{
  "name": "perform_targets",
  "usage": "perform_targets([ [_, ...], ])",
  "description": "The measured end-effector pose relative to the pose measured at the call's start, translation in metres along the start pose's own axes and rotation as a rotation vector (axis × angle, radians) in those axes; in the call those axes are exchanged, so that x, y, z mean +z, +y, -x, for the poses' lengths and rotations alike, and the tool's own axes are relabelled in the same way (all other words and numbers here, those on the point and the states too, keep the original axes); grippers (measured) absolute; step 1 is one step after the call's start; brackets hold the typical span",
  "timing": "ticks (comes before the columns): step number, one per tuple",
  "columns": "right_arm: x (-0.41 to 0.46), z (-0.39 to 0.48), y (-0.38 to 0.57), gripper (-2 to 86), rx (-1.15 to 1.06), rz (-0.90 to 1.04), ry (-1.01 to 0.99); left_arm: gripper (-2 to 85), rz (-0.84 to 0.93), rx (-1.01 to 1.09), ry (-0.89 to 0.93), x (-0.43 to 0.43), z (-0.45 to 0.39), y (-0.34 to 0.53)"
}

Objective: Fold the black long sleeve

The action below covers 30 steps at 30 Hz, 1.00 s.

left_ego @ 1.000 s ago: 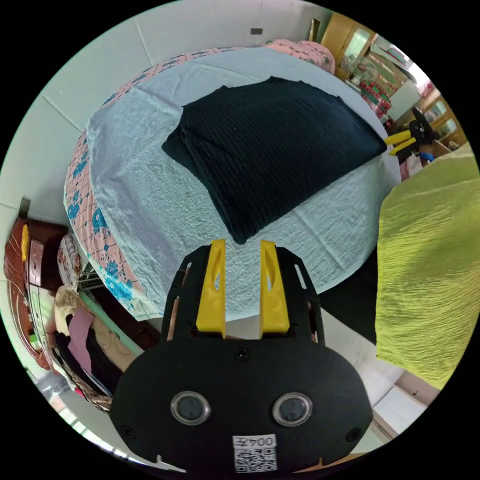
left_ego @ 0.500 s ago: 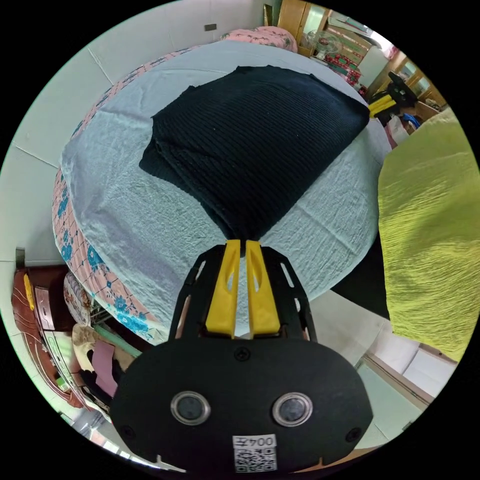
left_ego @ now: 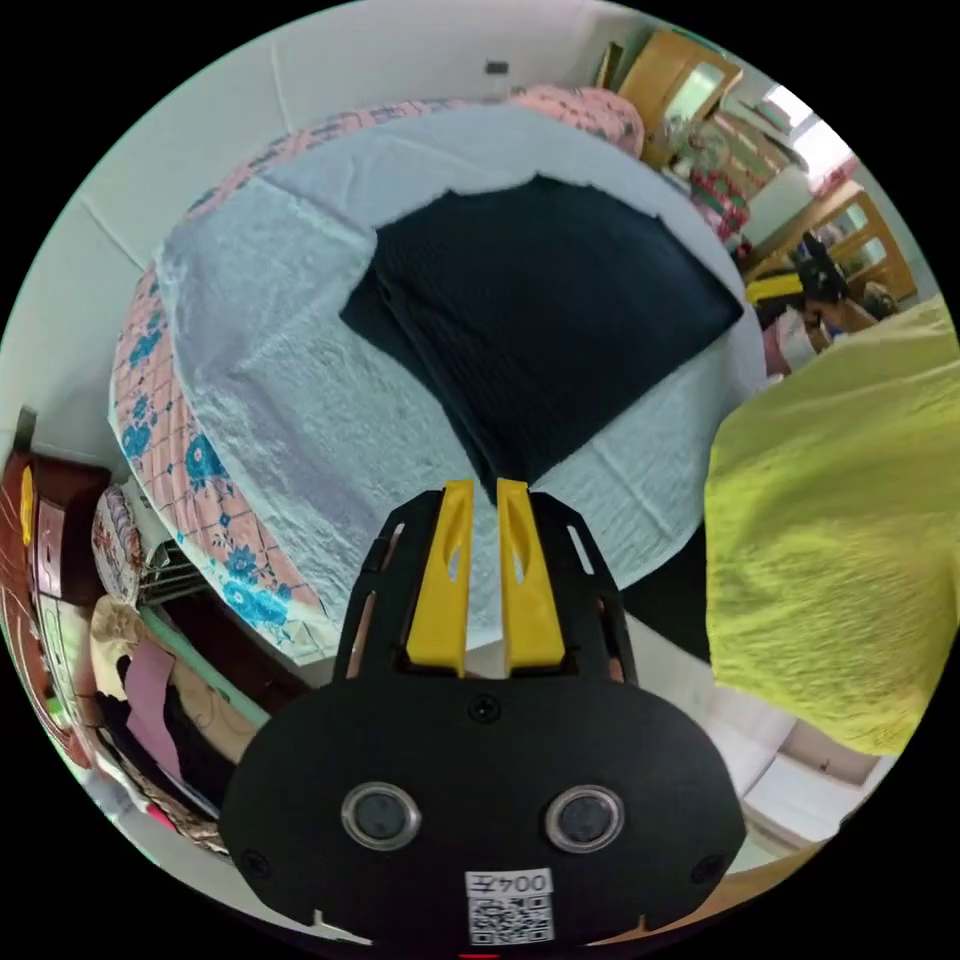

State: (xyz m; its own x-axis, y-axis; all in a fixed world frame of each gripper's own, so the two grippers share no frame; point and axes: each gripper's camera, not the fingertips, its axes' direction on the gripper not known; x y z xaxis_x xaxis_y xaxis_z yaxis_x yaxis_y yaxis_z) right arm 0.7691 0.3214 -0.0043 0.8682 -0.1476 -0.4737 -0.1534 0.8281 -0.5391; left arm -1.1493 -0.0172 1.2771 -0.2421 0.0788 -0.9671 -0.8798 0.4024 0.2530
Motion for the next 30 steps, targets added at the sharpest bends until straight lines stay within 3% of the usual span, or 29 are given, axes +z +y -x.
perform_targets([
  [2, -0.023, -0.016, 0.001, 5.1, 0.121, -0.124, -0.021, 2.9, -0.150, -0.047, -0.002, -0.016, -0.006, -0.013],
  [5, -0.037, -0.028, -0.016, 6.2, 0.212, -0.246, -0.103, 2.1, -0.188, -0.027, -0.054, -0.003, -0.025, -0.052],
  [12, -0.025, -0.028, -0.080, 1.4, 0.203, -0.189, -0.092, 0.4, -0.010, 0.018, -0.181, 0.069, -0.054, -0.111],
  [18, -0.007, -0.055, -0.077, 0.8, 0.254, -0.134, -0.126, 0.4, -0.071, 0.073, -0.273, 0.085, -0.077, -0.104],
  [24, -0.036, -0.142, -0.024, 6.1, 0.449, -0.268, -0.334, 2.7, -0.147, 0.009, -0.149, 0.077, -0.072, -0.101],
  [30, -0.021, -0.259, 0.044, 8.9, 0.678, -0.385, -0.665, 6.7, -0.294, 0.172, -0.056, 0.056, -0.144, -0.123],
])
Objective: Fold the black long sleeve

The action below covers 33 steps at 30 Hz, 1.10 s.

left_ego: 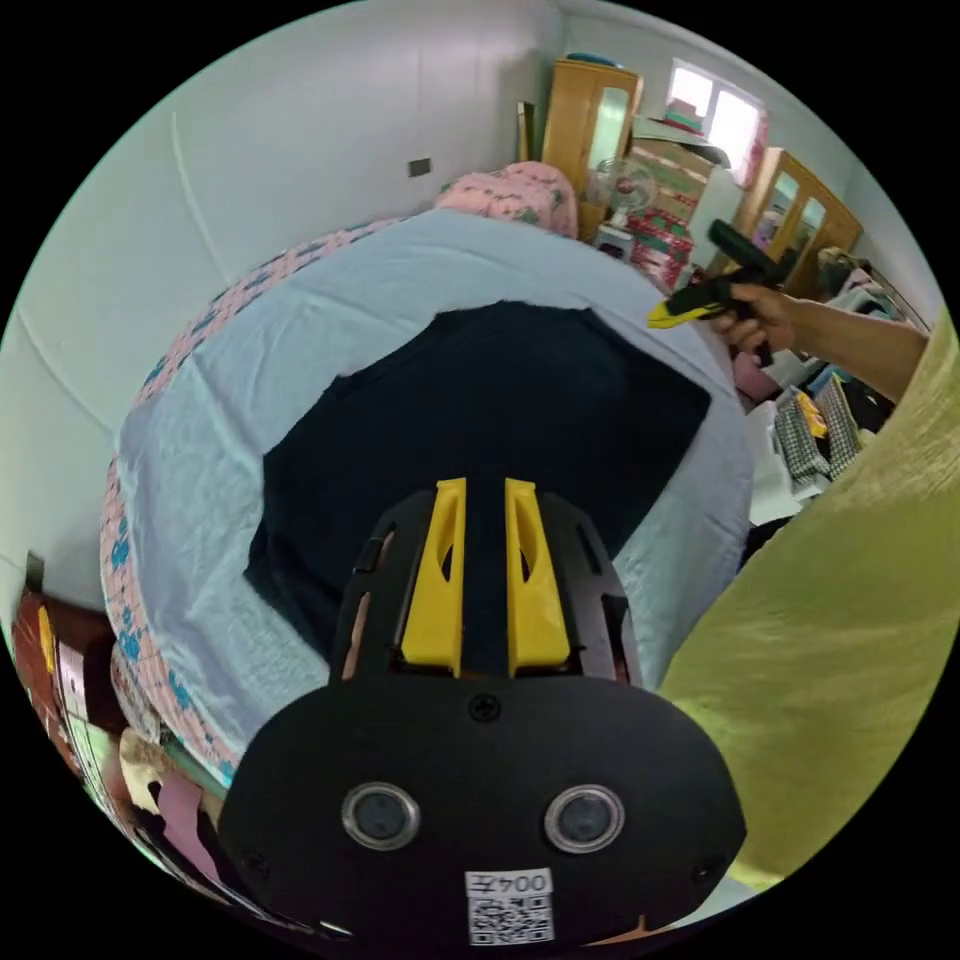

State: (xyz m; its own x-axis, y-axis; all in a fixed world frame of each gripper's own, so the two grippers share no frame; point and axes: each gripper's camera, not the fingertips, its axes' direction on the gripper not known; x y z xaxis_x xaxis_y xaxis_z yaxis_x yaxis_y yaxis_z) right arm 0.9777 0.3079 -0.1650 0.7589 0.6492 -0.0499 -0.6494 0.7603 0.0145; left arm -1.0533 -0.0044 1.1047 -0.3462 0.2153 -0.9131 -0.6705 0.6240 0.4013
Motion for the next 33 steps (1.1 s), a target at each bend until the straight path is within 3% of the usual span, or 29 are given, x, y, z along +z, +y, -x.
perform_targets([
  [7, -0.019, -0.091, -0.055, 11.1, 0.029, 0.097, -0.141, 10.7, -0.033, 0.242, 0.137, 0.060, -0.163, -0.081],
  [14, -0.019, -0.143, -0.079, 11.1, -0.038, 0.197, -0.193, 13.6, 0.096, 0.414, 0.044, 0.131, -0.257, -0.105],
  [19, -0.023, -0.173, -0.083, 11.1, -0.052, 0.182, -0.269, 13.5, 0.121, 0.457, -0.063, 0.152, -0.275, -0.102],
  [24, -0.019, -0.195, -0.092, 11.4, -0.058, 0.166, -0.339, 9.8, 0.126, 0.361, -0.054, 0.163, -0.263, -0.105],
  [33, 0.017, -0.211, -0.109, 13.0, -0.077, 0.197, -0.421, 3.7, 0.145, 0.084, 0.159, 0.174, -0.207, -0.102],
])
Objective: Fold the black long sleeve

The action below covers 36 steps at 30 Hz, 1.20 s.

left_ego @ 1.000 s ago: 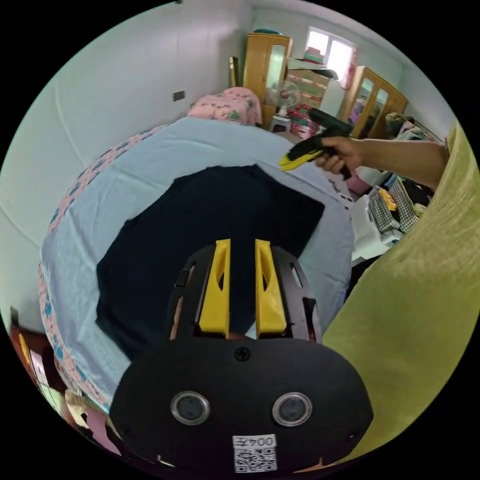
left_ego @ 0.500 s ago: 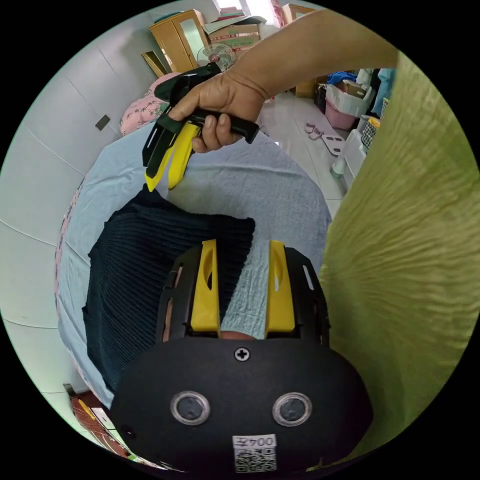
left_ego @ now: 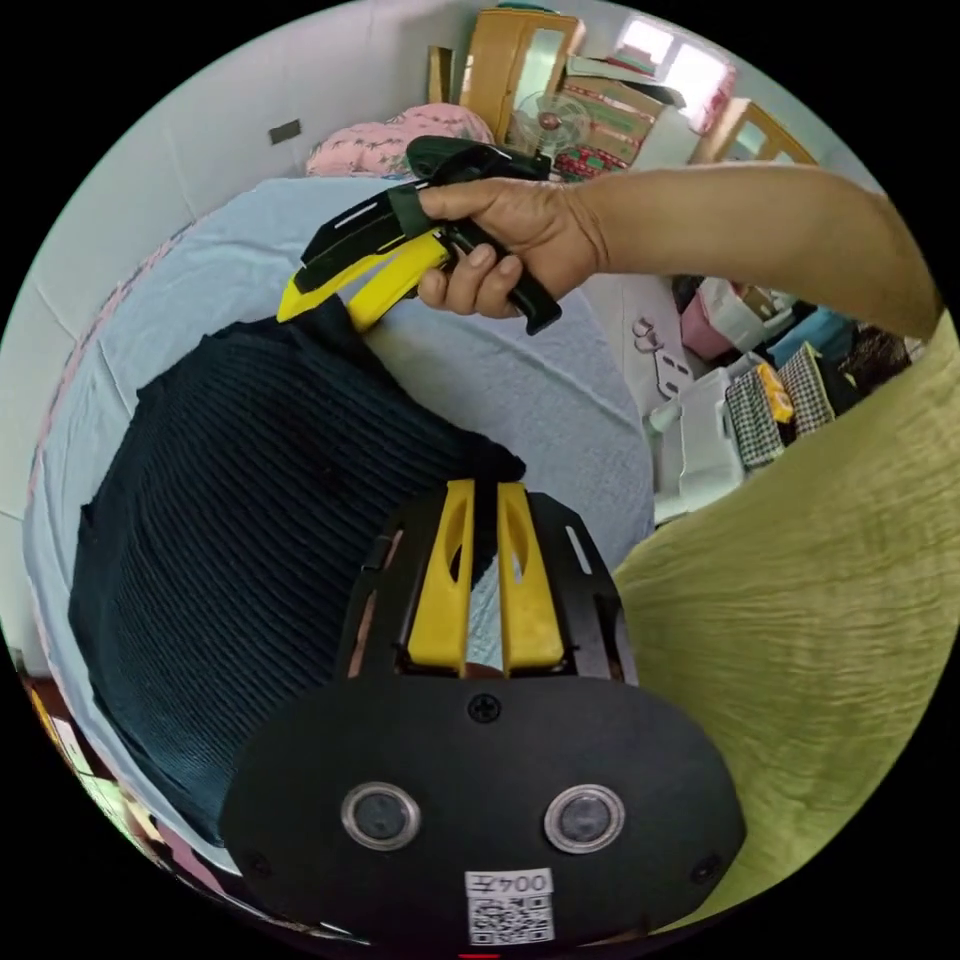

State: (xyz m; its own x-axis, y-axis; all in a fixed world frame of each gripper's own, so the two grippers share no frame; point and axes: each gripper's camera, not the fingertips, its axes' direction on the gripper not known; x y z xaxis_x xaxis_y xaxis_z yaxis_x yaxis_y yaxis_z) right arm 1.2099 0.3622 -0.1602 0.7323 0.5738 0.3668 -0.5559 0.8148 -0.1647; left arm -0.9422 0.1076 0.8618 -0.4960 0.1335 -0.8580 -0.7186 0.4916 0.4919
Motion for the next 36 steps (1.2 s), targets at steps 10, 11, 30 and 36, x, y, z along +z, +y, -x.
perform_targets([
  [10, 0.048, 0.013, -0.023, 4.9, -0.005, 0.083, 0.169, 2.8, -0.232, -0.295, 0.222, -0.040, 0.073, 0.059],
  [11, 0.053, 0.021, -0.025, 4.8, 0.008, 0.091, 0.177, 2.8, -0.280, -0.333, 0.236, -0.050, 0.082, 0.072],
  [30, 0.310, 0.189, -0.047, 4.6, 0.023, -0.088, 0.274, 2.9, -0.808, -0.849, 0.244, -0.151, 0.238, 0.365],
  [36, 0.432, 0.176, -0.047, 4.5, 0.074, -0.118, 0.309, 2.8, -0.873, -1.029, 0.334, -0.128, 0.289, 0.449],
])
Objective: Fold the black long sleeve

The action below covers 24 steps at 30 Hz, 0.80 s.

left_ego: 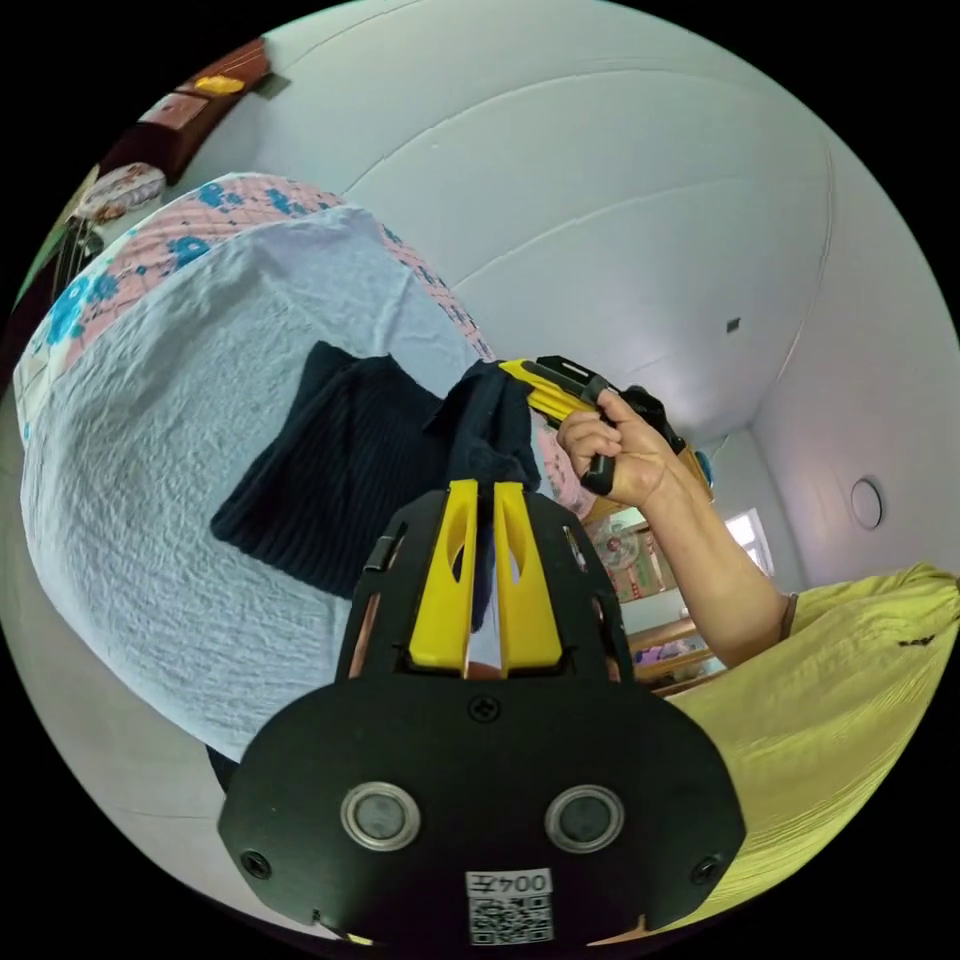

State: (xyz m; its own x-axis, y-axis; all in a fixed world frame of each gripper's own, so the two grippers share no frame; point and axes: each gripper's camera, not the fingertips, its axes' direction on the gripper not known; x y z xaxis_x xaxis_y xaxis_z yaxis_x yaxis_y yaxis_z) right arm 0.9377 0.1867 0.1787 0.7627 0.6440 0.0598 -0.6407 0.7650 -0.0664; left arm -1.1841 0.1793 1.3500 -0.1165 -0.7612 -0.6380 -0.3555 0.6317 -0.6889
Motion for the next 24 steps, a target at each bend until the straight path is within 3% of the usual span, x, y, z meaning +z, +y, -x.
perform_targets([
  [9, 0.145, 0.006, 0.033, 5.0, -0.023, -0.027, 0.079, 2.9, 0.001, -0.047, -0.018, -0.030, 0.082, -0.014],
  [14, 0.237, -0.012, 0.045, 9.2, -0.066, 0.115, 0.111, 2.7, 0.044, -0.209, 0.036, -0.032, 0.142, -0.016],
  [18, 0.244, -0.004, 0.066, 10.3, -0.187, 0.085, 0.113, 2.4, 0.044, -0.247, 0.093, -0.044, 0.157, -0.020],
  [24, 0.237, -0.015, 0.127, 8.5, -0.492, 0.100, 0.479, 1.9, 0.013, -0.231, 0.072, -0.086, 0.161, -0.027],
])
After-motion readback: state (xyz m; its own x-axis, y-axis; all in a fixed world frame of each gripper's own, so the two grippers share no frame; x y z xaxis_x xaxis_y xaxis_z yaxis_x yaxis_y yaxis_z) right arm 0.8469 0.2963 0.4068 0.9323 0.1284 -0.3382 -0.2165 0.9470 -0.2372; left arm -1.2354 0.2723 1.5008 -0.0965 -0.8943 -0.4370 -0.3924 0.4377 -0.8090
